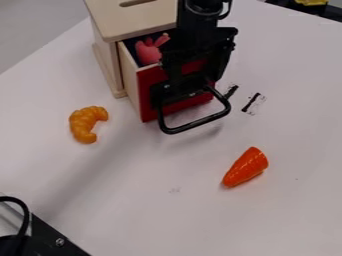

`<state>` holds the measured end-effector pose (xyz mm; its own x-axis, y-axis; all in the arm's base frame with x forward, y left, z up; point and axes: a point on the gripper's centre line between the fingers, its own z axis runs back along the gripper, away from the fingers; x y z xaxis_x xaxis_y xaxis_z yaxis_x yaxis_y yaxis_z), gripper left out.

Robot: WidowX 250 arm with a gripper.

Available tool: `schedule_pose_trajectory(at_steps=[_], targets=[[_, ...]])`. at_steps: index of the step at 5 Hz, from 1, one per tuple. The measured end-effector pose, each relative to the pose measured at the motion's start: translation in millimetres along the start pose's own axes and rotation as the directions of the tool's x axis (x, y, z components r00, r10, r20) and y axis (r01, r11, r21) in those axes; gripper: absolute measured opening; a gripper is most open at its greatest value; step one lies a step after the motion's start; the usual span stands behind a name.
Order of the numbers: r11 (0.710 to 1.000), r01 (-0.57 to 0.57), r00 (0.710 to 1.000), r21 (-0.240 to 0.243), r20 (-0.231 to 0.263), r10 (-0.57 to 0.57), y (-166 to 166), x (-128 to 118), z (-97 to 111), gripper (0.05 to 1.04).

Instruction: Close the drawer

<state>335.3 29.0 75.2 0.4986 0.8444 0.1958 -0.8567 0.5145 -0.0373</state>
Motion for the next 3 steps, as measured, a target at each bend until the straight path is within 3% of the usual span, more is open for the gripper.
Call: schedule_pose_trajectory(at_steps=[1,2,3], targets=[[1.0,-0.022,1.0,-0.003,0.007,0.022,-5.0,11.4,1.6,0.997],[0.994,-0.109,0.993,-0.001,0.035,0.109,5.1,44.6,0.5,0.997],[0.989,-0.15,0.987,0.004,0.049,0.15,13.3,57.0,0.4,0.997]])
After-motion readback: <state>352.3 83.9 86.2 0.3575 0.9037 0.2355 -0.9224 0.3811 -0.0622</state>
